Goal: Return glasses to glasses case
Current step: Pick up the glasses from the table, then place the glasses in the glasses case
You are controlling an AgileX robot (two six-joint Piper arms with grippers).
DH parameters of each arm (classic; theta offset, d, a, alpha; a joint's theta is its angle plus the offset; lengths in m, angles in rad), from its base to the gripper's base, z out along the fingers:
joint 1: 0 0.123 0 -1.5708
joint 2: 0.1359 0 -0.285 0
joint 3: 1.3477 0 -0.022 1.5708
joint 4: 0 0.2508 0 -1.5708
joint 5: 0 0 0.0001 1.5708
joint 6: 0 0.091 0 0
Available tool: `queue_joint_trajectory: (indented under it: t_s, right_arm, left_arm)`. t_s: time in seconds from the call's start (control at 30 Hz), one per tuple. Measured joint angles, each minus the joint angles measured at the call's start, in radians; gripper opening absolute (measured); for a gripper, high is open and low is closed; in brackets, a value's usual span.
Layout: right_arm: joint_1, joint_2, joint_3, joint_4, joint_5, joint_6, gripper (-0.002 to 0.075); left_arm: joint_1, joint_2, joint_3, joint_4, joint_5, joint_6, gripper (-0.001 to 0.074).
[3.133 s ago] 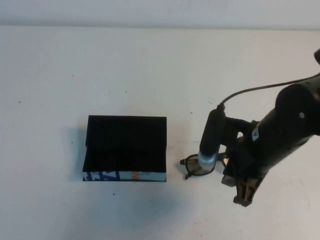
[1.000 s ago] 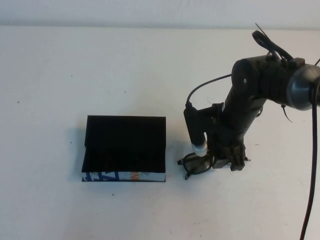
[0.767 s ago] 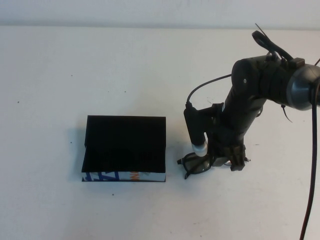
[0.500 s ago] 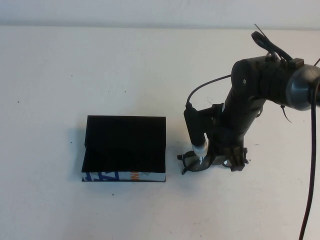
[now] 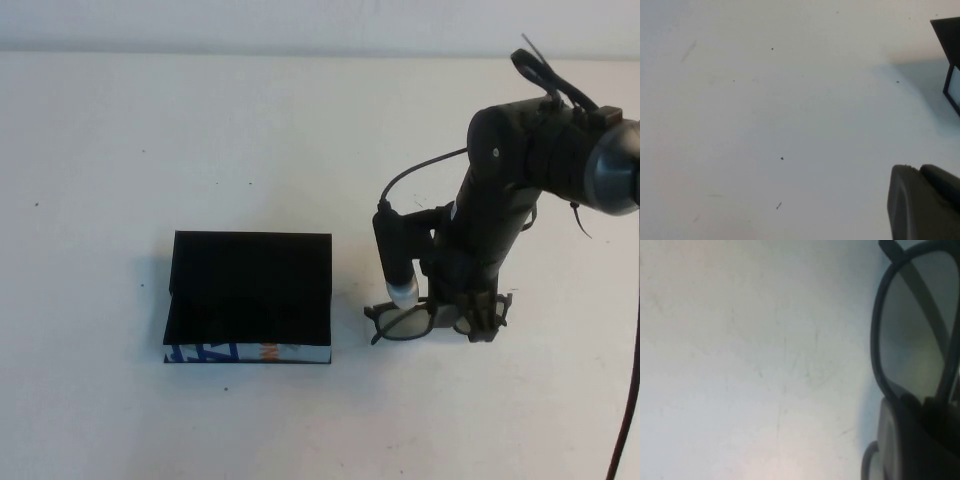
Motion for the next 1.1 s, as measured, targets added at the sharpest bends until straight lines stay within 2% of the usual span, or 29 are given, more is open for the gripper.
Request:
queue_joint_trajectory:
  t_s: [0.17,0.33,0.67,0.87,1.1]
  right_arm:
    - [0.064,-0.097,-0.016,-0.020,0.067,0.111,0.0044]
    - [0.168,-0.111,-0.146,-0.020,0.137,0.228,0.0044]
    - [0.340,0.054,-0.405,-0.020,0.152,0.400,0.0044]
    - [0.378,0.198,-0.545,-0.018,0.152,0.441,0.0043]
    - [0.378,0.281,-0.610,-0.015,0.152,0.446,0.0043]
  left_arm:
    - [0.000,0.000,0.000,0.000,0.000,0.000,-0.0004]
    - [0.000,0.000,0.000,0.000,0.000,0.000,-0.0004]
    - [0.000,0.000,0.000,0.001,0.000,0.000,-0.0004]
    - [0.000,0.000,0.000,0.001,0.000,0.000,-0.0004]
    - [0.000,0.000,0.000,0.001,0.000,0.000,-0.0004]
